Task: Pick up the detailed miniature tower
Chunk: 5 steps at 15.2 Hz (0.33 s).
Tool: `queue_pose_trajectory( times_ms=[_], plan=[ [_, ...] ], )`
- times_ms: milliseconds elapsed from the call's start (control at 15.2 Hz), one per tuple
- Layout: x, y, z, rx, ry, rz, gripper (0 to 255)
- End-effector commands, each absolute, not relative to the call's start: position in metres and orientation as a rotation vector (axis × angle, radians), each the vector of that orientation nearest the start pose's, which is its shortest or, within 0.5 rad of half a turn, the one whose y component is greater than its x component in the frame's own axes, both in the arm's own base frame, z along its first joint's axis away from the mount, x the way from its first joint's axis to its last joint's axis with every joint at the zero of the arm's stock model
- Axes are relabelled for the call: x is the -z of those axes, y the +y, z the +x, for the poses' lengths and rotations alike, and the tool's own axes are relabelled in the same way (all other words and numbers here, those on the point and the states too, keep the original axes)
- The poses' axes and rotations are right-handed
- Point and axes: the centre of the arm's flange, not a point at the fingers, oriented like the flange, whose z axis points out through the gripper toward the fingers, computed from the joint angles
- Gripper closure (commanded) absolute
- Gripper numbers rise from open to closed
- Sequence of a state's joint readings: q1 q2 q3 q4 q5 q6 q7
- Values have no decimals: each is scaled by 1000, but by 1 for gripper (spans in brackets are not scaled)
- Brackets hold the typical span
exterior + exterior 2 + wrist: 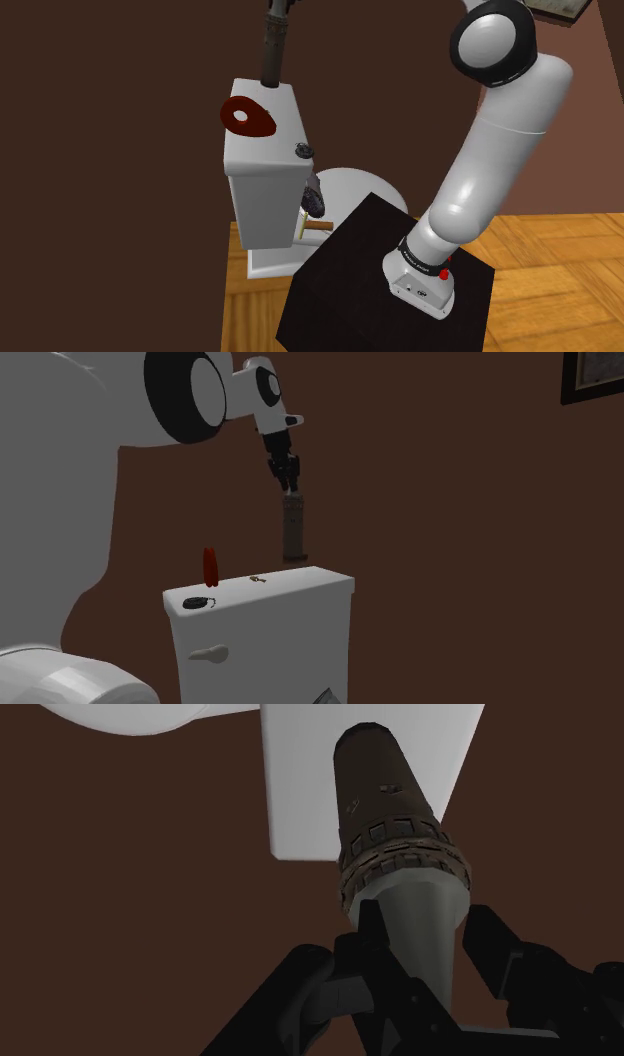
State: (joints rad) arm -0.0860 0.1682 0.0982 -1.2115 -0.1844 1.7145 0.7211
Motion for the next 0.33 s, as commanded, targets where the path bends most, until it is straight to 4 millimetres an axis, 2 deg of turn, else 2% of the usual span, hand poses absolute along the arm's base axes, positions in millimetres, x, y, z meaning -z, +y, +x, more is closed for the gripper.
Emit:
queue_pose_trajectory(
  times_ms=[0, 132, 264],
  plan=[
    [-727, -18, 612, 591, 1097, -2925, 255],
    [-737, -18, 612, 591, 1097, -2925, 255],
    [-738, -18, 612, 591, 1097, -2925, 255]
  ],
)
